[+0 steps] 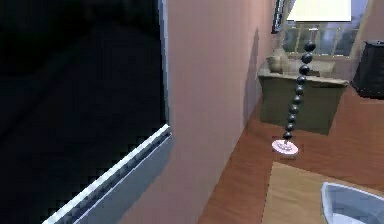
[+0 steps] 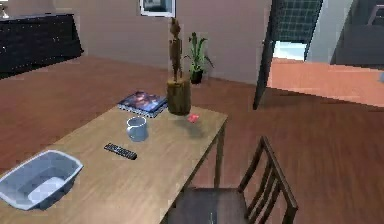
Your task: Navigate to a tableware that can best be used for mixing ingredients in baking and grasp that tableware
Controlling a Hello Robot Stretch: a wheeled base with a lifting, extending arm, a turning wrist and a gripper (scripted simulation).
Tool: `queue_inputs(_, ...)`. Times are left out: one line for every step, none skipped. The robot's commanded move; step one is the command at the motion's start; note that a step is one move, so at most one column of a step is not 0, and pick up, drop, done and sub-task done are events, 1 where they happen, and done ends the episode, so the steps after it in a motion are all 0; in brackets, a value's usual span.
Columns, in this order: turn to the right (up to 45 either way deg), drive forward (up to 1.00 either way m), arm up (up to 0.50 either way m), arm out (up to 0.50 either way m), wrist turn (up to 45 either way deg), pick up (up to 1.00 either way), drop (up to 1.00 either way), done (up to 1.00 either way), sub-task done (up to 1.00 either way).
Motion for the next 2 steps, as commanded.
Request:
queue_inputs(-36.0, 0.0, 0.0, 0.0, 0.0, 0.0, 0.0, 0.0, 0.0)
queue_inputs(0.0, 0.0, 0.5, 0.0, 0.0, 0.0, 0.0, 0.0, 0.0)
